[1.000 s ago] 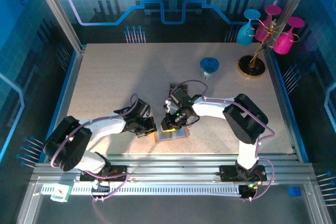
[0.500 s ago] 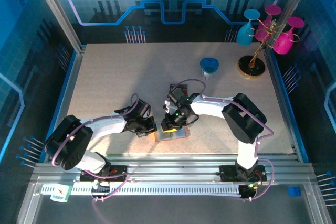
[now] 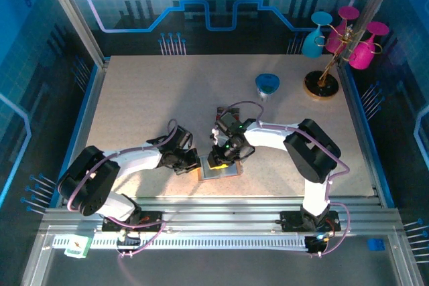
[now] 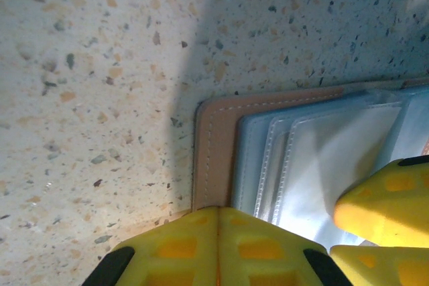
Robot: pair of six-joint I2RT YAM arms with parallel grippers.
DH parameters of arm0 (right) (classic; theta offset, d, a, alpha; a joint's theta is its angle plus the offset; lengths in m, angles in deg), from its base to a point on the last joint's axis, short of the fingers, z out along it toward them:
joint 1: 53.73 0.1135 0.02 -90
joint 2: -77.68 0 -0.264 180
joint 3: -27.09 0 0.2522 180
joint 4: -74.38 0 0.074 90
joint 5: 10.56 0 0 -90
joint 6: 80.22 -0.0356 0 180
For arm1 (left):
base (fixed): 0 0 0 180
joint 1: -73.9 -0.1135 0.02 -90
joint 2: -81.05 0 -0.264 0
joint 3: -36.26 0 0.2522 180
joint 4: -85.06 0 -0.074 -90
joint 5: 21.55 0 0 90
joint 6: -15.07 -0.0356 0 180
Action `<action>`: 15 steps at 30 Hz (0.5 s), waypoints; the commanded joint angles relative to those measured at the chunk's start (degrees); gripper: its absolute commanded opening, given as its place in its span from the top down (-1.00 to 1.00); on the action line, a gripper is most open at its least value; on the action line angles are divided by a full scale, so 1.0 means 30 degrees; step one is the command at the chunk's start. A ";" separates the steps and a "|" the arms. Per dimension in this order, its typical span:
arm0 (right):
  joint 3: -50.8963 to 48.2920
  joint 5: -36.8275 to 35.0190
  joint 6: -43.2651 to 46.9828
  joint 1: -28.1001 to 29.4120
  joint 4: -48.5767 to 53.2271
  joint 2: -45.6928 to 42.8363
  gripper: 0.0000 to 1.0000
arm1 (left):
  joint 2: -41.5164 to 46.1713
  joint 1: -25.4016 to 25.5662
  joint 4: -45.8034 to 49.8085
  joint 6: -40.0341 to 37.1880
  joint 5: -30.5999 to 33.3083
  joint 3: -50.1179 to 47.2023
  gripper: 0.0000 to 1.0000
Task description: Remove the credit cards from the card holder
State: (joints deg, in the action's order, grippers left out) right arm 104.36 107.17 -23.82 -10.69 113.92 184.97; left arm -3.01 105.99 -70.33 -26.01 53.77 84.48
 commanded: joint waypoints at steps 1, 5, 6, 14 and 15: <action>-0.0618 -0.0164 0.0172 -0.0373 0.0382 -0.0546 0.41 | -0.0408 -0.0137 0.0777 -0.0489 0.0527 -0.0119 0.86; -0.1167 0.0153 -0.0154 -0.0458 -0.0282 -0.0676 0.41 | -0.0226 -0.0123 0.0872 -0.0489 0.0505 -0.0083 0.86; -0.1281 0.0189 -0.0189 -0.0436 -0.0389 -0.0745 0.41 | -0.0154 -0.0135 0.0920 -0.0489 0.0542 -0.0046 0.86; -0.2326 0.0971 -0.0856 -0.0647 -0.2126 -0.1146 0.41 | 0.1117 -0.0124 0.1213 -0.0235 0.0390 0.0167 0.82; -0.2529 0.1180 -0.1008 -0.0696 -0.2538 -0.1222 0.41 | 0.1507 -0.0132 0.1285 -0.0126 0.0412 0.0225 0.81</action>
State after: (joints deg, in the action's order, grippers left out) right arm 98.83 108.74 -25.05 -11.93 108.52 182.74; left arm -1.61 105.99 -69.13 -25.96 54.10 84.48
